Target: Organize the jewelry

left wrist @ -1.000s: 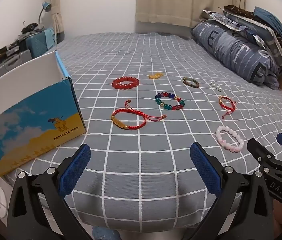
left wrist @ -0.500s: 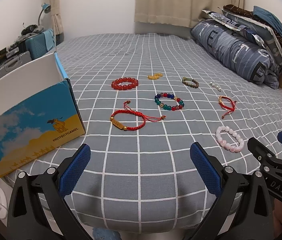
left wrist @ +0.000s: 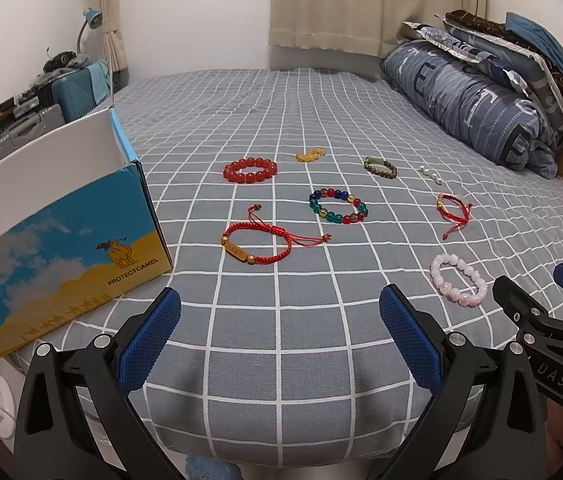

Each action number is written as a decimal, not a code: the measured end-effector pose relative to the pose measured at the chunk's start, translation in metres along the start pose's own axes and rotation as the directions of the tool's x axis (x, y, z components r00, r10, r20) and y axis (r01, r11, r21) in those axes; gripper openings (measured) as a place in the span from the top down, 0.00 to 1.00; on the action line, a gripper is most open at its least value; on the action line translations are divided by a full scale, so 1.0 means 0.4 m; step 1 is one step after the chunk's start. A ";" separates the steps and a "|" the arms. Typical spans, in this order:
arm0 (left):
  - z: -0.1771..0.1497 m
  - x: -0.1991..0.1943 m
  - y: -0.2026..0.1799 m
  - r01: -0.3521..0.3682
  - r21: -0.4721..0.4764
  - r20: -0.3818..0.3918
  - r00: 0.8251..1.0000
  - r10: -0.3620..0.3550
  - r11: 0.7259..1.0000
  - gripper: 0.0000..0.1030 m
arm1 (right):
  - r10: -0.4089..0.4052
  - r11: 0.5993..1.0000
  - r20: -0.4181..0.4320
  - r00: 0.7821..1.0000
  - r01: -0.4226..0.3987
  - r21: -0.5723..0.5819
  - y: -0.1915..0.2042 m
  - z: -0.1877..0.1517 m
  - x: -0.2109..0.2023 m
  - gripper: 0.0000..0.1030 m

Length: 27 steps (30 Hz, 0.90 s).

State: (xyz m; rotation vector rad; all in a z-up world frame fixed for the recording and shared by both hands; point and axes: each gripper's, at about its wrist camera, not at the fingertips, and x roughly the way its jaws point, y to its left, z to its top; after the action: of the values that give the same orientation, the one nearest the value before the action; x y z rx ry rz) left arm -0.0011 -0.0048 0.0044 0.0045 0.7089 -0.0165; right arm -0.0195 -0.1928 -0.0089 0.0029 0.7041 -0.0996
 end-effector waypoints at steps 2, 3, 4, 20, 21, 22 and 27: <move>0.000 0.000 0.001 0.000 0.000 -0.001 1.000 0.000 1.000 0.05 | -0.001 1.000 0.001 1.000 0.001 0.001 -0.001 0.000 0.000 0.07; -0.001 0.000 0.000 -0.001 0.000 0.000 1.000 0.001 1.000 0.05 | -0.001 1.000 0.001 1.000 0.001 0.001 -0.001 0.001 0.000 0.07; -0.001 0.000 0.001 -0.002 0.001 0.000 1.000 0.002 1.000 0.05 | -0.001 1.000 0.002 1.000 0.001 0.003 -0.002 0.001 0.000 0.07; -0.004 0.003 -0.004 -0.004 0.011 0.001 1.000 0.004 1.000 0.05 | -0.007 1.000 0.029 1.000 0.007 0.000 0.000 0.003 -0.008 0.07; -0.005 0.003 -0.004 -0.003 0.011 0.001 1.000 0.003 1.000 0.05 | -0.007 1.000 0.031 1.000 0.007 -0.001 0.000 0.002 -0.008 0.07; -0.004 0.004 -0.005 -0.002 0.011 0.001 1.000 0.002 1.000 0.05 | -0.008 1.000 0.033 0.999 0.008 -0.003 0.000 0.002 -0.009 0.07; -0.004 0.005 -0.007 -0.002 0.011 0.000 1.000 0.002 1.000 0.05 | -0.010 1.000 0.035 0.999 0.010 -0.005 0.002 0.004 -0.010 0.07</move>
State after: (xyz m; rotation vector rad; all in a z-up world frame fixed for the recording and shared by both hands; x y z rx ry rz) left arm -0.0005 -0.0076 0.0019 0.0154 0.7085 -0.0184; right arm -0.0214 -0.1917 -0.0051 -0.0070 0.6690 -0.1069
